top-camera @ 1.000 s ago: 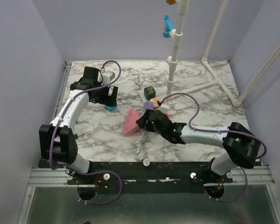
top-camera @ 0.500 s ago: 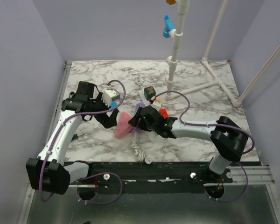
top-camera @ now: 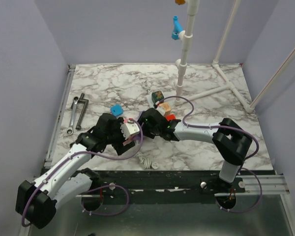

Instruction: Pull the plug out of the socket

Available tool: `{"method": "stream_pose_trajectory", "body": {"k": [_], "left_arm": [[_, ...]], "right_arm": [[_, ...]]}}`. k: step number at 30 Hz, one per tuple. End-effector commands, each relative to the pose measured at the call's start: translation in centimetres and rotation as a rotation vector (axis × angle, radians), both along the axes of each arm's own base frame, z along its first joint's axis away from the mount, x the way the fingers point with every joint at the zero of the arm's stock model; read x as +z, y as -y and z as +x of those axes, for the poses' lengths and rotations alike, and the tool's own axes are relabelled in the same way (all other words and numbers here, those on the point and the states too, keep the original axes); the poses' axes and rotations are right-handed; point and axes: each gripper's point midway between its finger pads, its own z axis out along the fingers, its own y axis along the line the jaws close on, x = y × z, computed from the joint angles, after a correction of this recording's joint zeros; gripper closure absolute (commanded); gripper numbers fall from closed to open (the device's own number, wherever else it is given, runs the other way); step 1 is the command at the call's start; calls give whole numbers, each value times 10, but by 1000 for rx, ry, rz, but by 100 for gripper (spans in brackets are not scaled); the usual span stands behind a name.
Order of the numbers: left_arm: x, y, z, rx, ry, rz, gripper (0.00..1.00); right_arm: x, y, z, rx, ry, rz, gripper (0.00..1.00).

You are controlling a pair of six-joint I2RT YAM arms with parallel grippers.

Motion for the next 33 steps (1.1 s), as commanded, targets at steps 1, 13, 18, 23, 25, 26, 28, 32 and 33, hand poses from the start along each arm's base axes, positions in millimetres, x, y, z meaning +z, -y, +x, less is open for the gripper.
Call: {"method": "stream_pose_trajectory", "body": {"k": [1,13,18,23,25,26,28,32,33], "left_arm": [[0,-11,37,138,215,35,1],[-35,-4,44,116,325,159,2],[-53,-11,40,141,322,170,2],[-59,-16,35,154,309,172,34],[-59,-15,38,161,314,163,49],[-58,-14,39,166,318,163,59],[-54,-14,41,174,328,156,72],[-51,-15,43,188,336,155,87],[-48,-15,45,199,341,150,90]], "right_arm": [[-28,20,-16,-8,-89,-106,91],[-15,10,-13,-13,-117,-59,91],[-7,4,-11,-8,-137,3,90],[2,-3,-8,-4,-142,69,90],[2,-6,-9,-1,-151,85,90],[1,-6,-9,-3,-156,88,91],[-1,-7,-10,-11,-160,97,90],[0,-10,-14,5,-181,121,91],[1,-10,-13,3,-177,123,90]]}}
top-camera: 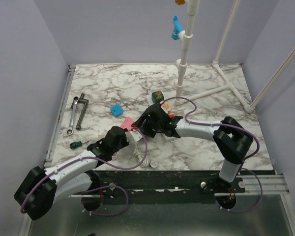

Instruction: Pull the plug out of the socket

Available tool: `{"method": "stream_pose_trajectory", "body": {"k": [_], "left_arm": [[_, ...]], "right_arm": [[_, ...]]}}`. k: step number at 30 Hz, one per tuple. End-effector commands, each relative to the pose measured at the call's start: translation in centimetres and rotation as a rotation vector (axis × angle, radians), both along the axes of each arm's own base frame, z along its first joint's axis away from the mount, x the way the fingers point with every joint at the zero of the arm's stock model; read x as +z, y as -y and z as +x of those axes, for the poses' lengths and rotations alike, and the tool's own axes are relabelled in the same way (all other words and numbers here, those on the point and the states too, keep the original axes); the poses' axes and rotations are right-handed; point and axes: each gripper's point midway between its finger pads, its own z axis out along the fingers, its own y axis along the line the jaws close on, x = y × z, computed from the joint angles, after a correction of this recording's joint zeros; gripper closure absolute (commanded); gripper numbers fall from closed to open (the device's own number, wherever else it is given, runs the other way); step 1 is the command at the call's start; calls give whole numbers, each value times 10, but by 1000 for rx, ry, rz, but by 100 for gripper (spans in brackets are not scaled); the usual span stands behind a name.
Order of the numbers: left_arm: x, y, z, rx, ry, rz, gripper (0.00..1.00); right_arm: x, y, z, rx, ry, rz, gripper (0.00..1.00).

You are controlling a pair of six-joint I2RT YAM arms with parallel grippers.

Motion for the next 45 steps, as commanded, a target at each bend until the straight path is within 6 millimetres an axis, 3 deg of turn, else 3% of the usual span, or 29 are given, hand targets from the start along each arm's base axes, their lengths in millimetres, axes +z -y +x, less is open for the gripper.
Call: {"method": "stream_pose_trajectory", "body": {"k": [1,6,13,19,27,32,36,45], "left_arm": [[13,9,4,13,19,-65,93],[27,4,9,89,33,-91,98],[21,-4,10,100,67,-64,98],[21,-5,8,93,72,-64,98],[19,-9,4,107,61,-70,100],[32,-9,6,147,56,-106,100],[37,-8,6,164,36,-130,100],[35,-10,4,158,32,-117,100]], "right_arm": [[-6,-9,-17,69,-28,22,88],[-1,-4,-15,37,-18,53,60],[-29,12,-1,-65,-93,31,55],[-44,8,12,-91,-121,9,54],[-53,7,13,-89,-156,-1,25],[-66,14,6,-80,-186,-38,6],[-69,28,6,-114,-171,-80,4],[-49,42,44,-232,-96,-109,12]]}}
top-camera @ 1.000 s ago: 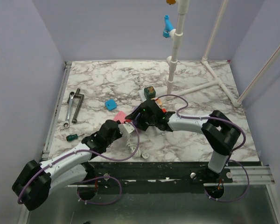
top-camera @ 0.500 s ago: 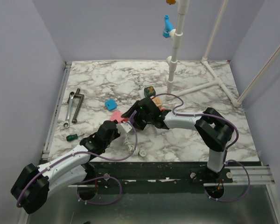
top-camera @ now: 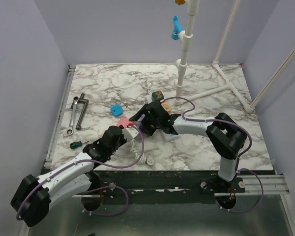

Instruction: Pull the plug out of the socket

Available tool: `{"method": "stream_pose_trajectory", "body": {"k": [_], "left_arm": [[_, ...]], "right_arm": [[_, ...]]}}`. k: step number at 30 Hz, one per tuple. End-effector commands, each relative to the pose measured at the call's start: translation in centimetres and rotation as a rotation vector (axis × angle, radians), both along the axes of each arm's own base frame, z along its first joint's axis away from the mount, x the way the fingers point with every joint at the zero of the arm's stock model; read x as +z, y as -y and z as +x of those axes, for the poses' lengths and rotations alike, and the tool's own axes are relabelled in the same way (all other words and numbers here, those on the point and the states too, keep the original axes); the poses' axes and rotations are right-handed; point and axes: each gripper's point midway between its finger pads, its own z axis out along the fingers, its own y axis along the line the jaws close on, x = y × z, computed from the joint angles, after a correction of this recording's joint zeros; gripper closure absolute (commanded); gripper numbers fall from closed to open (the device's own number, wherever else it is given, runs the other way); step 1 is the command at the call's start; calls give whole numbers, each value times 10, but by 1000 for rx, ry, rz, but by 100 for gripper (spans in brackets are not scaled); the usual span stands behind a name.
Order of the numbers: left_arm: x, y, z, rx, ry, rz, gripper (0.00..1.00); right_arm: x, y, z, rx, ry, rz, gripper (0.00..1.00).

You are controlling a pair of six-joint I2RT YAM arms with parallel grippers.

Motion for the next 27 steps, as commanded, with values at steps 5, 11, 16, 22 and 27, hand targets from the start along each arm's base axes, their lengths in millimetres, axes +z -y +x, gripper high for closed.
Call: {"method": "stream_pose_trajectory", "body": {"k": [5,11,16,22,27], "left_arm": [[10,7,0,6,-9,-72,100],[10,7,-1,4,-6,-73,100],[12,7,0,3,4,-76,100],[18,8,6,8,30,-74,100],[21,10,11,6,46,-65,100]], "right_arm": [[-51,74,22,-228,-77,-251,21],[-63,61,24,-168,-100,-237,34],[-69,43,19,-98,-102,-204,53],[-47,9,11,-29,-94,-124,40],[-28,-3,-1,23,-100,-58,26]]}}
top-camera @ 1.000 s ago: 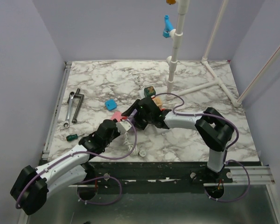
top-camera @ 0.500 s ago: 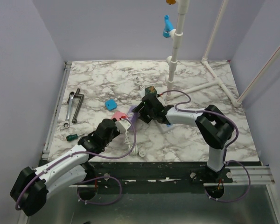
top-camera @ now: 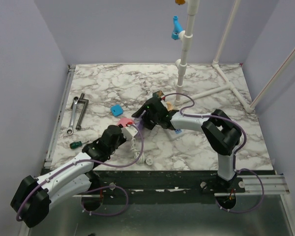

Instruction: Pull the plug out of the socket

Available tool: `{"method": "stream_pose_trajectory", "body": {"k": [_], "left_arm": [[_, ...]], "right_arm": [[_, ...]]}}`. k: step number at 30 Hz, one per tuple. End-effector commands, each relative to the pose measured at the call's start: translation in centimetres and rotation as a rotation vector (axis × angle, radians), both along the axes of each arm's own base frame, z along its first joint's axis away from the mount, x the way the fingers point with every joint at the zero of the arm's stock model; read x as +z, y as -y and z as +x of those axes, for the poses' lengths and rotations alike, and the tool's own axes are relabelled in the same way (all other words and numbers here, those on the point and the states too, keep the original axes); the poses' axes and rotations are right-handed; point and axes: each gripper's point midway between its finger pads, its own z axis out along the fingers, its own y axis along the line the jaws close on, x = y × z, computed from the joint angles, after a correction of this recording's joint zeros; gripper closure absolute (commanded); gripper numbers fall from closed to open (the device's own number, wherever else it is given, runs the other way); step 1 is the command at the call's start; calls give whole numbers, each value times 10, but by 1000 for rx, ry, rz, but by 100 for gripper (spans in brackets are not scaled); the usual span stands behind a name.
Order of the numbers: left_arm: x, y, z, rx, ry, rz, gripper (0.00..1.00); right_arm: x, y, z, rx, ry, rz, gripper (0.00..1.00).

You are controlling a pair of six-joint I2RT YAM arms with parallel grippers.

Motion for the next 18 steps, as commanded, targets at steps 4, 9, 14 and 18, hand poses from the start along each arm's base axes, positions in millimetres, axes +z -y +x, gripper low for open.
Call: {"method": "stream_pose_trajectory", "body": {"k": [4,9,14,18], "left_arm": [[17,10,13,-2,50,-39,100],[30,4,22,23,92,-31,100],[64,-9,39,72,159,-22,100],[94,-14,50,103,201,-24,100]], "right_arm": [[-9,-6,-38,68,-122,26,42],[-7,0,-38,57,-117,-15,76],[16,11,-22,33,-34,-107,99],[31,18,-17,26,13,-142,99]]}}
